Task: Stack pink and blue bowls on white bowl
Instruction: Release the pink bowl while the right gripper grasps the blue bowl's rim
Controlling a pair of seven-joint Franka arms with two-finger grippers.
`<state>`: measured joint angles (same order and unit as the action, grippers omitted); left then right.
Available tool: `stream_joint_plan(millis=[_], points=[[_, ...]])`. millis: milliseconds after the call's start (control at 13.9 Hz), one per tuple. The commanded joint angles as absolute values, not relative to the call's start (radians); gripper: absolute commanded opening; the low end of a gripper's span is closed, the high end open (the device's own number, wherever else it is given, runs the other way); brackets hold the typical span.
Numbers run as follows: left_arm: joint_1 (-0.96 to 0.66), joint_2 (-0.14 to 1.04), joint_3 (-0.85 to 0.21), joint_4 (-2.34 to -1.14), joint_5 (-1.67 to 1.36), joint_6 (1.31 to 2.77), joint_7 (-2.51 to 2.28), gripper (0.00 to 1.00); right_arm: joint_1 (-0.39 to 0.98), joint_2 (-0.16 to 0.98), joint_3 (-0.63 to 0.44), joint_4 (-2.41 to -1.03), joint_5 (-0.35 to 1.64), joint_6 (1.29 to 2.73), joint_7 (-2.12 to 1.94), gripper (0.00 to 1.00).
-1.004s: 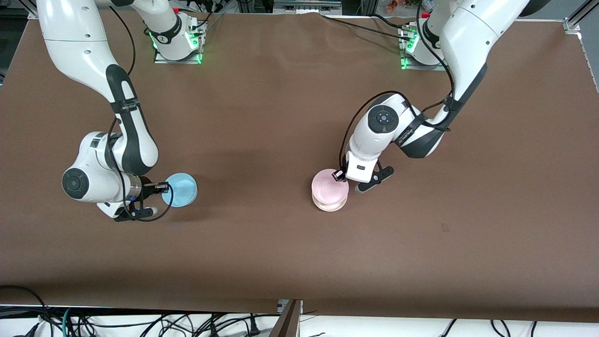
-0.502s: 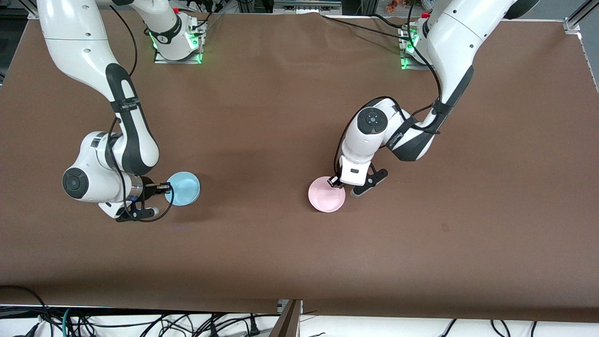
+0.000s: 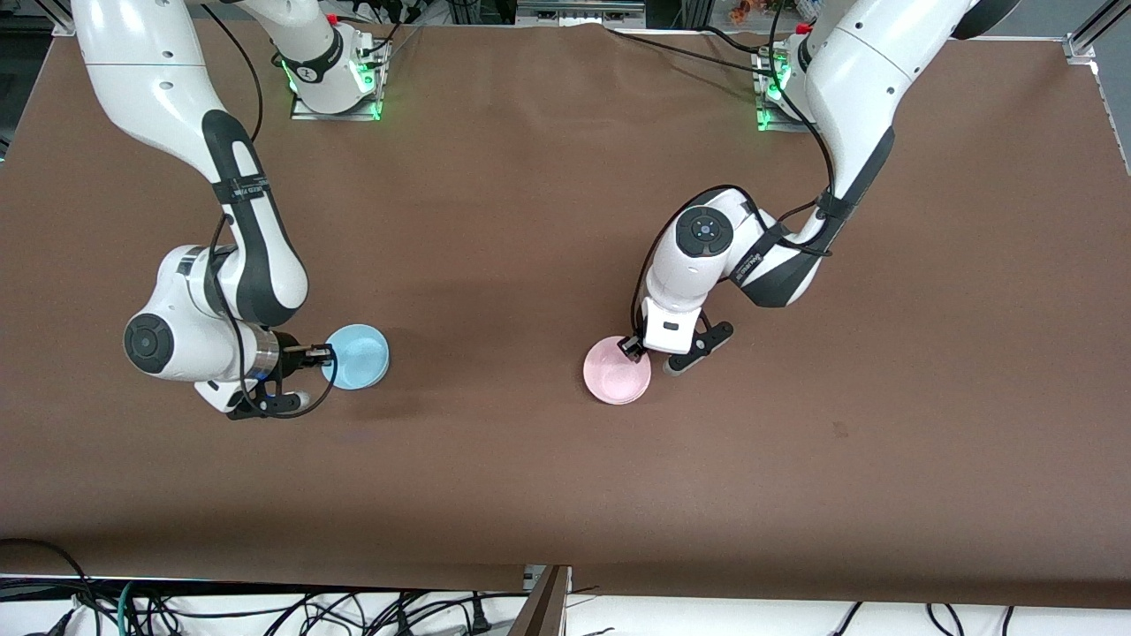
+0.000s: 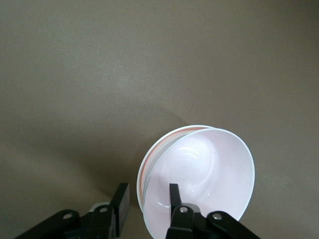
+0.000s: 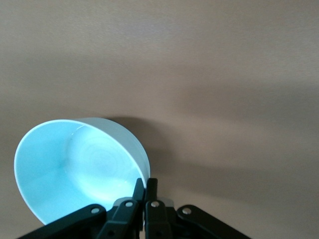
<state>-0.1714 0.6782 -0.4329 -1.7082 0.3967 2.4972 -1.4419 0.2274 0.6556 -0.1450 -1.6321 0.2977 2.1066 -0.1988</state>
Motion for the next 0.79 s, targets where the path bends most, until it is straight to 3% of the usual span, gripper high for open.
stream_joint_plan(millis=[0, 72, 359, 717], points=[[-0.175, 0.686, -0.423, -1.669, 0.433, 2.490, -1.462, 0.39, 0.236, 0.623, -0.118, -1.634, 0.310, 2.085, -0.112, 0.00], [-0.173, 0.686, -0.425, -1.646, 0.428, 2.476, -1.463, 0.35, 0.236, 0.620, -0.111, -1.634, 0.311, 2.082, -0.094, 0.00], [-0.179, 0.690, -0.425, -1.626, 0.423, 2.461, -1.470, 0.01, 0.238, 0.618, -0.084, -1.628, 0.310, 2.068, -0.020, 0.00], [-0.195, 0.715, -0.416, -1.626, 0.433, 2.462, -1.477, 0.00, 0.238, 0.617, -0.083, -1.628, 0.310, 2.068, -0.008, 0.00]])
